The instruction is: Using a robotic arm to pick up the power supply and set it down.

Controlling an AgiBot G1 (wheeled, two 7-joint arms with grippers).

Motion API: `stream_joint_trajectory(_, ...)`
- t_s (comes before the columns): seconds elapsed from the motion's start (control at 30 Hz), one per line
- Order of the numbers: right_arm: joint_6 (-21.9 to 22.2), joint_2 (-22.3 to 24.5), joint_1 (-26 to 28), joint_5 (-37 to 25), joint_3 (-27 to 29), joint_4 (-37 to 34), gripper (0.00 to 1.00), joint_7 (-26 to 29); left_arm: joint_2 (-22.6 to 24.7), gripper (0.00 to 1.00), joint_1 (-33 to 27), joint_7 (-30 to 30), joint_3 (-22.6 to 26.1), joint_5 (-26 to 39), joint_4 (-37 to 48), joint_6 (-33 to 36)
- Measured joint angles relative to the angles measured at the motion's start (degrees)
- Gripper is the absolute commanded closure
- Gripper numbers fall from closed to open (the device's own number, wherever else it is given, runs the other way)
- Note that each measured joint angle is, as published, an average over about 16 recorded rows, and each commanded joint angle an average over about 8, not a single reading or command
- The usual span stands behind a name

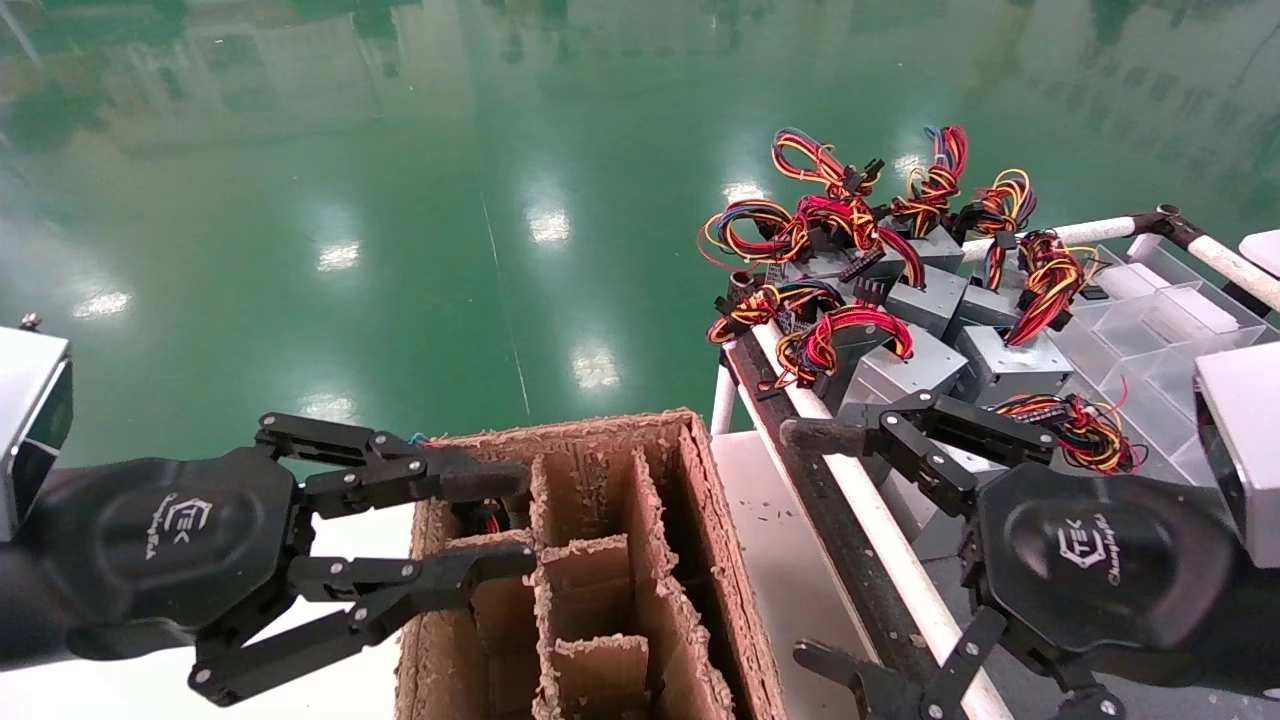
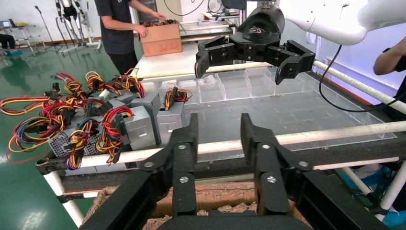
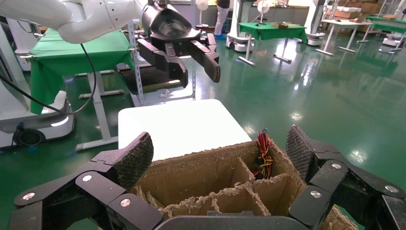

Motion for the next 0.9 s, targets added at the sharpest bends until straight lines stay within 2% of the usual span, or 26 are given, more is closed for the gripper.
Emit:
stream_joint_trajectory(0.4,0.00,0.00,0.00,0.00,0.00,0.00,0.00,0.00,0.00,1.00,0.00,0.00,0.02,0.00,0.00,0.00)
stream_joint_trajectory(0.43,0.00,0.00,0.00,0.01,0.00,0.00,0.00,0.00,0.00,0.97,0.00,0.00,0.02,0.00,0.00,0.00)
stream_joint_trajectory(0.47,0.00,0.00,0.00,0.01,0.00,0.00,0.00,0.00,0.00,0.88,0.00,0.00,0.02,0.00,0.00,0.00)
stream_joint_trajectory(0.67,0.07,0.07,-0.01,-0.04,0.03,-0.09,0.00,-0.02,0.00,0.13,0.00,0.00,0.02,-0.01,0.00,0.00)
stream_joint_trajectory(0.7,0.13,0.11,-0.02,-0.09,0.04,-0.16,0.00,-0.04,0.00,0.04,0.00,0.00,0.02,-0.01,0.00,0.00)
stream_joint_trajectory(0.73,0.21,0.16,-0.04,-0.16,0.06,-0.24,0.00,-0.08,0.00,0.00,0.00,0.00,0.02,-0.01,0.00,0.00)
stream_joint_trajectory(0.9,1.04,0.49,0.00,-1.28,0.07,-0.63,0.00,-0.55,0.00,0.00,-0.01,0.01,0.03,-0.02,0.02,0.00)
